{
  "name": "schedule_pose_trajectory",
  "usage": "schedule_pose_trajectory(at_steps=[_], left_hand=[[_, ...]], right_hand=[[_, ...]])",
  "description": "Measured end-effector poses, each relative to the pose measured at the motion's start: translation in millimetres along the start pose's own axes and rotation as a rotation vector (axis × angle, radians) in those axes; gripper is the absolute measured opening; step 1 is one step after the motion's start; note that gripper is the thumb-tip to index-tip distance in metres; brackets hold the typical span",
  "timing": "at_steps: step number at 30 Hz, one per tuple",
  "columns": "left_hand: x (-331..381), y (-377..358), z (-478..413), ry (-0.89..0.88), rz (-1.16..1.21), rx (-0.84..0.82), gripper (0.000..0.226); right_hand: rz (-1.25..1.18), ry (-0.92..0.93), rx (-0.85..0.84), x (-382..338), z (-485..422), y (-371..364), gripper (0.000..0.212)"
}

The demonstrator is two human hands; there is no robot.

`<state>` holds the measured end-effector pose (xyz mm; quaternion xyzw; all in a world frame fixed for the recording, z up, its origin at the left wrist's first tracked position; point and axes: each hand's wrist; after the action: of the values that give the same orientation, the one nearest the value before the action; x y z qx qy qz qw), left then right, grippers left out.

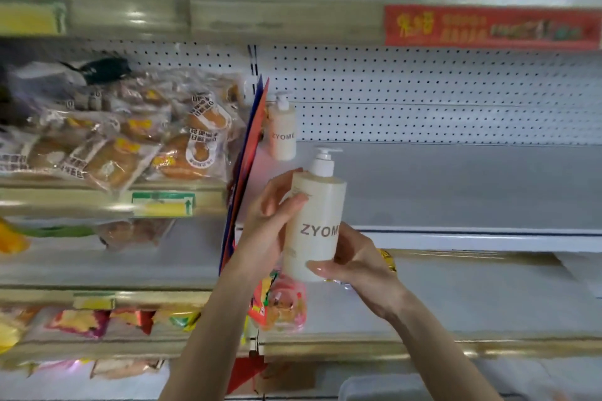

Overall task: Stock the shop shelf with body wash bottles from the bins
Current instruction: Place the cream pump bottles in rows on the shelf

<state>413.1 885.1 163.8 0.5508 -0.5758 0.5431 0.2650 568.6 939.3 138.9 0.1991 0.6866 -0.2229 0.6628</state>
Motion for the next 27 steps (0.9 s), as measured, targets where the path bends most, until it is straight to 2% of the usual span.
schedule_pose_trajectory(at_steps=[2, 5, 9, 12, 19, 22, 27], left_hand=[[-13, 15, -6, 0.01, -0.046, 0.051, 0.047], [-32, 34, -10, 0.064, -0.133, 0.106, 0.053], [-51, 51, -20, 0.126, -0.202, 0.125, 0.048], [-61, 59, -29, 0.162, -0.247, 0.127, 0.059], [-67, 63, -57, 0.126, -0.189, 0.181, 0.07], [-66, 64, -69, 0.134, -0.112, 0.234, 0.061], [-70, 68, -94, 0.158, -0.159, 0.37, 0.082]], right_hand=[[0.023, -0.018, 0.035, 3, -19, 0, 0.058], [0.085, -0.027, 0.088, 10, -48, 2, 0.063], [0.151, -0.031, 0.175, 15, -85, 9, 0.064], [0.224, -0.048, 0.231, 16, -106, 15, 0.062], [0.293, -0.06, 0.245, 26, -154, 25, 0.071], [0.321, -0.044, 0.233, 29, -177, 28, 0.075], [0.447, -0.054, 0.223, 33, -213, 37, 0.078]])
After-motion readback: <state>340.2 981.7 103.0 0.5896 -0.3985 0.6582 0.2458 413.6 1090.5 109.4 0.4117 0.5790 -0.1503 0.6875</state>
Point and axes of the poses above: each hand's wrist, its own z-axis away from the middle knuckle, its own y-axis out of the back of the hand, x = y × z, and after that the axes turned 6 degrees about -x, right-handed
